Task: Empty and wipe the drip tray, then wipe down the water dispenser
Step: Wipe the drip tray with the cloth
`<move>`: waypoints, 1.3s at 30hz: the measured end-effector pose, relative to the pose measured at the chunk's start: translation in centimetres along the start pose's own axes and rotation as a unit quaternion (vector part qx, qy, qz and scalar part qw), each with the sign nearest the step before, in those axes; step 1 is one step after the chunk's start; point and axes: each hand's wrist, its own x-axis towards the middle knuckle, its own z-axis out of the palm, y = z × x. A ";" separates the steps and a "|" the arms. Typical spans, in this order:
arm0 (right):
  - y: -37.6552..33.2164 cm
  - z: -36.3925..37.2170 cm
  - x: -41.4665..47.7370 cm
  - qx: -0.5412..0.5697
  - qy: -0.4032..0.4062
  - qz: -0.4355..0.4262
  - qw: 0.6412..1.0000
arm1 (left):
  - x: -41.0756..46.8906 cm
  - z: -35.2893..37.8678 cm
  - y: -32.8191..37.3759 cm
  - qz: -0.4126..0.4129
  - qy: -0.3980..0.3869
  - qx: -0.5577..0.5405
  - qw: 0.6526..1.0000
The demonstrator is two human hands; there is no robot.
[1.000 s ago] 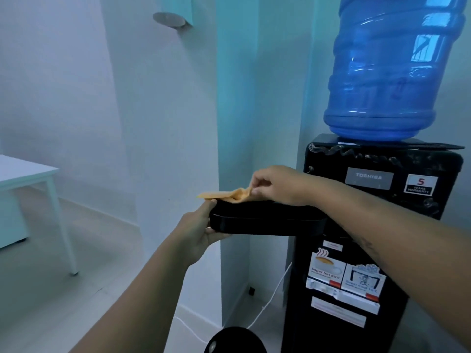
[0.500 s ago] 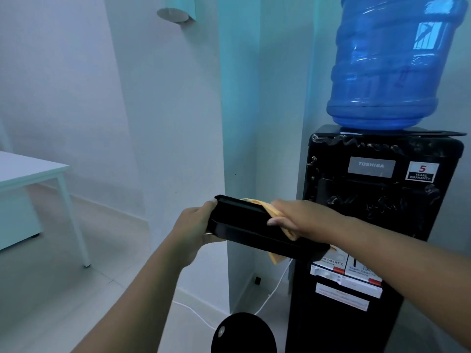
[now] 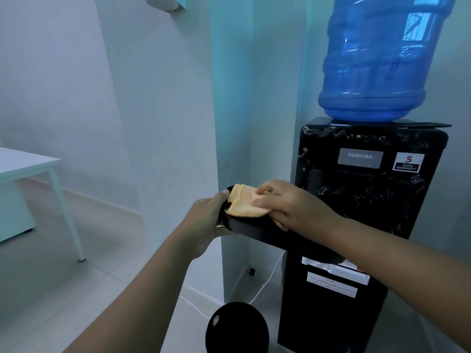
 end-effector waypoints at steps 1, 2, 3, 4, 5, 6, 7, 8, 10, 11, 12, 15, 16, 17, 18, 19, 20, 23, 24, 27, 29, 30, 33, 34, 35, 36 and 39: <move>-0.2 0.1 0.1 0.029 -0.013 0.007 0.999 | -0.1 0.1 0.0 -0.001 -0.002 -0.002 1.000; -0.6 0.2 0.4 0.077 -0.024 0.043 0.996 | -0.3 0.4 -0.1 0.001 -0.010 0.000 1.000; -0.8 0.4 0.8 0.132 -0.016 0.081 0.988 | -0.5 0.6 -0.2 0.002 -0.019 0.004 1.000; -1.0 0.7 1.2 0.161 0.006 0.115 0.980 | -0.6 0.8 -0.3 0.003 -0.027 0.009 1.000; -0.9 1.0 1.6 0.154 0.034 0.141 0.977 | -0.7 0.9 -0.3 0.003 -0.030 0.012 0.999; -0.8 1.3 1.9 0.110 0.045 0.164 0.979 | -0.8 1.1 -0.4 0.004 -0.030 0.015 0.999; -0.8 1.5 2.1 0.047 0.029 0.184 0.981 | -0.8 1.3 -0.4 0.006 -0.029 0.017 0.999; -0.7 1.9 2.3 -0.024 -0.009 0.195 0.981 | -0.9 1.5 -0.5 0.007 -0.027 0.020 0.999; -0.5 2.7 2.5 -0.133 -0.057 0.182 0.972 | -1.0 2.0 -0.6 0.010 -0.017 0.026 0.999; -0.4 2.7 2.4 -0.162 -0.059 0.166 0.971 | -0.9 2.1 -0.7 0.015 -0.006 0.028 0.999; -0.1 2.4 1.9 -0.180 -0.058 0.152 0.970 | -0.9 2.1 -0.6 0.020 0.008 0.033 0.999; 1.8 0.7 -1.4 -0.173 -0.115 0.158 0.965 | -0.5 0.3 -0.2 0.029 0.054 0.036 0.997; 2.4 0.2 -2.6 -0.166 -0.137 0.169 0.962 | -0.5 -0.2 0.0 0.029 0.057 0.035 0.997; 2.6 0.0 -3.5 -0.165 -0.145 0.176 0.960 | -0.6 -0.3 0.0 0.027 0.052 0.035 0.998; 2.6 0.0 -3.6 -0.170 -0.135 0.170 0.961 | -0.7 0.3 -0.2 0.026 0.047 0.035 0.998; 2.4 0.2 -3.0 -0.178 -0.115 0.157 0.964 | -0.9 1.2 -0.6 0.028 0.040 0.033 0.998; 1.9 0.5 -2.3 -0.183 -0.092 0.145 0.968 | -1.0 2.3 -1.2 0.031 0.028 0.036 0.998; 0.8 1.1 -0.9 -0.144 -0.060 0.131 0.979 | -1.1 4.1 -1.7 0.056 -0.004 0.069 0.996; 1.0 1.0 -1.3 -0.122 -0.073 0.135 0.981 | -0.9 3.5 -1.1 0.061 0.001 0.078 0.995; 3.0 -0.4 -3.8 -0.094 -0.137 0.176 0.970 | -0.3 0.1 0.7 0.067 0.035 0.099 0.992; 3.6 -0.9 -4.0 -0.094 -0.134 0.190 0.968 | -0.6 0.0 0.7 0.070 0.039 0.086 0.993; 3.3 -0.7 -3.3 -0.093 -0.118 0.184 0.971 | -0.9 1.0 0.3 0.069 0.037 0.075 0.994; 1.3 1.1 -0.9 -0.085 -0.062 0.138 0.985 | -1.5 4.5 -1.8 0.074 0.004 0.097 0.992; 0.9 1.3 -0.9 -0.081 -0.056 0.130 0.987 | -1.6 4.7 -2.1 0.077 -0.006 0.109 0.991; 1.1 1.2 -1.4 -0.079 -0.058 0.131 0.987 | -1.6 4.2 -1.9 0.075 -0.001 0.114 0.991; 1.7 0.6 -2.3 -0.082 -0.075 0.141 0.984 | -1.4 3.1 -1.4 0.074 0.014 0.108 0.991; 3.7 -0.5 -5.5 -0.102 -0.124 0.182 0.970 | -1.2 0.2 -0.6 0.068 0.043 0.094 0.992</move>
